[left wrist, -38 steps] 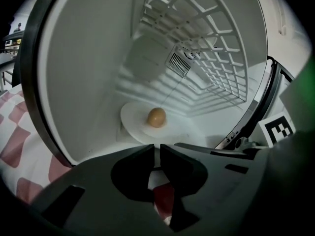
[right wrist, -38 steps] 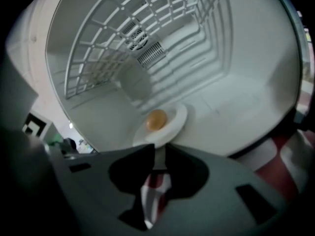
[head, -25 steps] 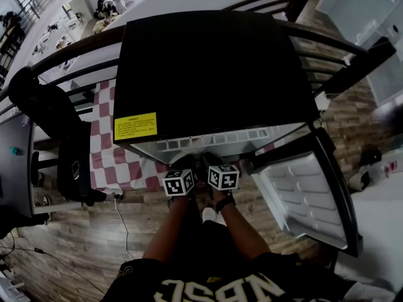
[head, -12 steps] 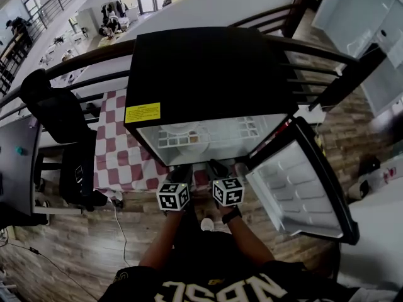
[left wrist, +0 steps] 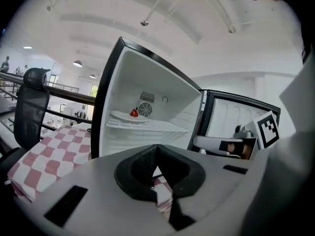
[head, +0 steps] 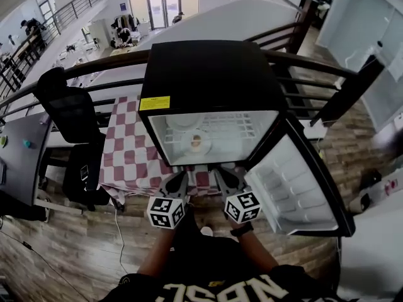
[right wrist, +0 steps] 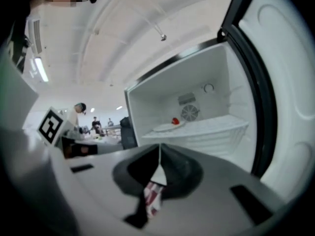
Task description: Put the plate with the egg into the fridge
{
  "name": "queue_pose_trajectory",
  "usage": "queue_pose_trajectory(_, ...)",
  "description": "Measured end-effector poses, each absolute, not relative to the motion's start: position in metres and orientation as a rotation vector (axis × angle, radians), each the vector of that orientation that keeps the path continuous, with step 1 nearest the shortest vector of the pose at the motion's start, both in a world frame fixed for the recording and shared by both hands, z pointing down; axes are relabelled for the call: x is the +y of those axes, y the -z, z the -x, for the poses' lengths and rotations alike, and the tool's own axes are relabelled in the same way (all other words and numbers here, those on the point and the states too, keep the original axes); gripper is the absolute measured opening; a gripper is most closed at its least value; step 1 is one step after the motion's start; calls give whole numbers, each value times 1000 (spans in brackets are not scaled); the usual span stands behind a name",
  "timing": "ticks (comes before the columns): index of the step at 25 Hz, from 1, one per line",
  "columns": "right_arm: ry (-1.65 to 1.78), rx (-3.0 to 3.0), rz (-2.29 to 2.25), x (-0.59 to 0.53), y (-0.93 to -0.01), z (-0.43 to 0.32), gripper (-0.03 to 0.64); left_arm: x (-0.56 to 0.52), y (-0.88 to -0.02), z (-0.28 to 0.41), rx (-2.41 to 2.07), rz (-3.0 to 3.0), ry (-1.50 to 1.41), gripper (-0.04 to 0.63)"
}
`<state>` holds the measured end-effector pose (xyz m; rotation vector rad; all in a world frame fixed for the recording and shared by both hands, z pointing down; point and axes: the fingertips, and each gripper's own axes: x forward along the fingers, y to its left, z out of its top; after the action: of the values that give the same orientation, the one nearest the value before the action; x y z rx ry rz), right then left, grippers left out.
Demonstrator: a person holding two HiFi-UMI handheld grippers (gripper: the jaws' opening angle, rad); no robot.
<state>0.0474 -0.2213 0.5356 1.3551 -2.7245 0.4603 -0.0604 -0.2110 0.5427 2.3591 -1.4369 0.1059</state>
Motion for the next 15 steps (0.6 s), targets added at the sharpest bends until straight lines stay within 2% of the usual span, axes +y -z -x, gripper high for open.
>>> queue_pose_trajectory(6,-372,-2740,-1420,-206,-501,-65,20,-190,-520,53,-1443,-2389,-56,20)
queue_pose_trajectory(15,-422,-2669,-1448,-195,-511,-73,20,-181,-497,44,-1477,-2420,-12,21)
